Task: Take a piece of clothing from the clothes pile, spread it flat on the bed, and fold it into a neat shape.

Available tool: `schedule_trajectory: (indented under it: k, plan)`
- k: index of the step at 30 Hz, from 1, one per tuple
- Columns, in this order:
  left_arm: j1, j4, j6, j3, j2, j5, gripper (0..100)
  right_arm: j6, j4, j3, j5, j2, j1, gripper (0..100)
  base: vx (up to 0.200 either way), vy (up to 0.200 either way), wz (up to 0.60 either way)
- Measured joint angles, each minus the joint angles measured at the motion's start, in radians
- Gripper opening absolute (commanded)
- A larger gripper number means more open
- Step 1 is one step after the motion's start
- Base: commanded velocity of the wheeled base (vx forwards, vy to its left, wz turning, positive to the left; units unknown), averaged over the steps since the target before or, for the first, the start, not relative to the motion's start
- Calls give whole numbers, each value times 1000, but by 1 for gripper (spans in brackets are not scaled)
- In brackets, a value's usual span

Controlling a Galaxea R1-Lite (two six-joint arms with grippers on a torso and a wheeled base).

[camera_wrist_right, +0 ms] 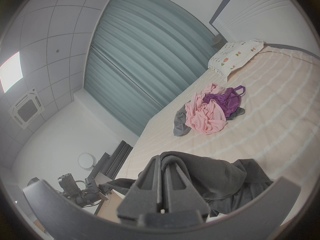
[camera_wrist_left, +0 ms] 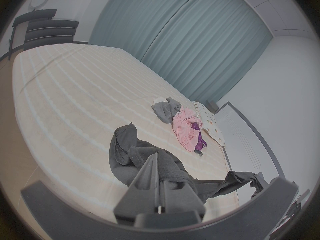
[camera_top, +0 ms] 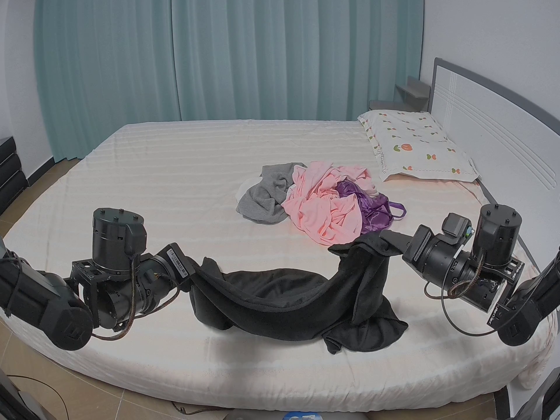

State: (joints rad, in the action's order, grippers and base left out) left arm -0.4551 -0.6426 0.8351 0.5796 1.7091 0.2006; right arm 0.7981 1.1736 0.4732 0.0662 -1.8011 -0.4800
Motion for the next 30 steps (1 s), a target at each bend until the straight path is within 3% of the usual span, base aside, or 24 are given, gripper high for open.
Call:
schedule_trajectory:
  k: [17,22,30]
  plan:
    - [-7,0,1,2,-1,0,0,1,1,-2,0,2,-6,0,-12,0,0]
    - [-5,0,39,11,-1,-1,0,2,1,-1,-1,3,-6,0,0,0,0]
    - [0,1,48,14,-1,-3,0,1,2,0,-2,5,-8,0,0,200,0]
